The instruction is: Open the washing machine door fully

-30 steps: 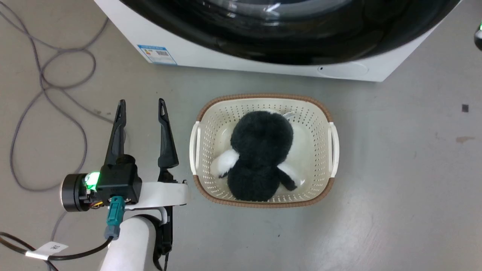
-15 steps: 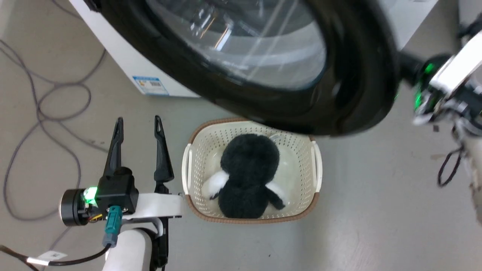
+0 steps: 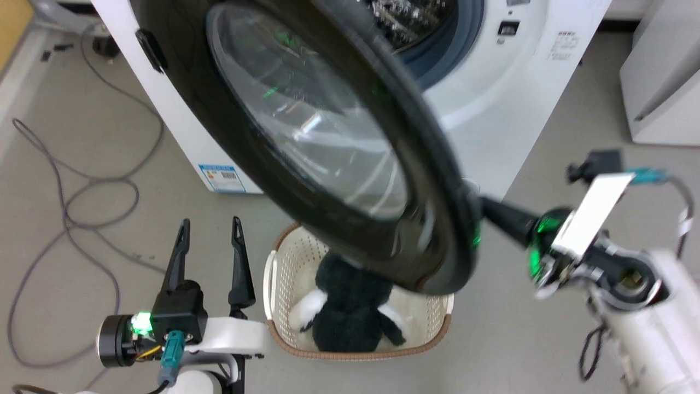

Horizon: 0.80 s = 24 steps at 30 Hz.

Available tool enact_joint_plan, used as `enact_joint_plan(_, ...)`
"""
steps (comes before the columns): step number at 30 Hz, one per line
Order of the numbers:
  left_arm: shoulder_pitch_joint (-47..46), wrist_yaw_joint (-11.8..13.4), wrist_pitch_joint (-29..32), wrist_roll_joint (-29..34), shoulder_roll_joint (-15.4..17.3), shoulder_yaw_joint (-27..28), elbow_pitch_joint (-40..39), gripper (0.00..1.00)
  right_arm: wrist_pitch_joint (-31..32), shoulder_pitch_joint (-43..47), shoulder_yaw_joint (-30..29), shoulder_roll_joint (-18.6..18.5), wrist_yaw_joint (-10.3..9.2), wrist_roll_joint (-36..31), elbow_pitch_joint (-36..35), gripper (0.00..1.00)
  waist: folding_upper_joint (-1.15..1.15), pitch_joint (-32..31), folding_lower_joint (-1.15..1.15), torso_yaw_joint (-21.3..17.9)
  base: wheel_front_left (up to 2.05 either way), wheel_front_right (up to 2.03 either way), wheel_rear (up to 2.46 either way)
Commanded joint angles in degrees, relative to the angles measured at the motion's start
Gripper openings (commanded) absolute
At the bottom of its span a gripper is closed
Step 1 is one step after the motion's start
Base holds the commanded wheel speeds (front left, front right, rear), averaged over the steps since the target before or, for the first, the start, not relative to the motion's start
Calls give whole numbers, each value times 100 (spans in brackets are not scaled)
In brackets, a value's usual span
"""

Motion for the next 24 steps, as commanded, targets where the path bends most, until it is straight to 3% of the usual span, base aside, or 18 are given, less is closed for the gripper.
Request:
enact_joint_plan(1,86,-17,-32,-22,6,8,18,100,46,224,50,126,8,17,-147,0,0,-135,1,-1,0,0,0)
enact_joint_plan(16,556,-140,-32,-36,6,0,166,100,77,1780,534,792,8,-119,-1106,0,0,-827,1,-44,0,0,0)
enact_joint_plan(21,698,-182,-32,-31,6,57,201,100,-65,2125,571,937,8,-186,-1223,0,0,-1022,1,-120,0,0,0)
enact_joint_plan(24,754,-214,-32,-25,6,89,221,100,-477,2251,424,948,8,-456,-1442,0,0,-1108,1,-148,0,0,0)
